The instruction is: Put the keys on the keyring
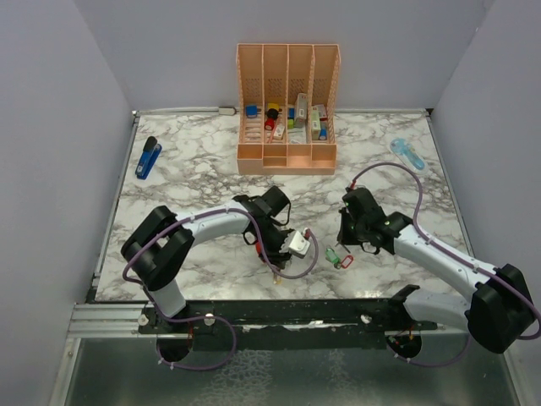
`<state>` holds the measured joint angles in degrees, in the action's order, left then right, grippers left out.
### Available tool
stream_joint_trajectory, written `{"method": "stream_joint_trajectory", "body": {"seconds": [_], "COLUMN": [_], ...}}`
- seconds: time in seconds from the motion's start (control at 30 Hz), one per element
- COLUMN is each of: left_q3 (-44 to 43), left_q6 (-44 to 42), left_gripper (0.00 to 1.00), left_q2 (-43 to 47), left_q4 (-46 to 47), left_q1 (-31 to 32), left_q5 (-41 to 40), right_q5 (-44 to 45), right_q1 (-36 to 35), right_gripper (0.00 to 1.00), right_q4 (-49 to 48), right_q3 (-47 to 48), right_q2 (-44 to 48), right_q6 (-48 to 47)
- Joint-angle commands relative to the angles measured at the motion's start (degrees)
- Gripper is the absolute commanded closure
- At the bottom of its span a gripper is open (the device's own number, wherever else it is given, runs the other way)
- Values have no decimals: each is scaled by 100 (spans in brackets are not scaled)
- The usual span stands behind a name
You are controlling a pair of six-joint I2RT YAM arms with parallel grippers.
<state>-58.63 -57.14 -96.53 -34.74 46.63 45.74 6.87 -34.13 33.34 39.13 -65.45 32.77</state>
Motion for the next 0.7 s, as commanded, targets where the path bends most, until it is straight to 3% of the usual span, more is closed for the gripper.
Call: {"method": "stream_joint_trajectory", "body": {"seconds": [0.0,0.67], "left_q3": [77,119], "left_q6": [34,709], "left_gripper": [65,63], "left_q2": [-32,-356], "left_q4": [15,821], "left_q1": [176,292], "left_q5": [-226,-842], "right_q5": [-89,-106], "right_q1": [-12,-13], "right_gripper": [99,99], "right_q4": [-165,-256], "right_q3": [-49,-126], "right_q2": [85,92], "right_q6": [62,62]}}
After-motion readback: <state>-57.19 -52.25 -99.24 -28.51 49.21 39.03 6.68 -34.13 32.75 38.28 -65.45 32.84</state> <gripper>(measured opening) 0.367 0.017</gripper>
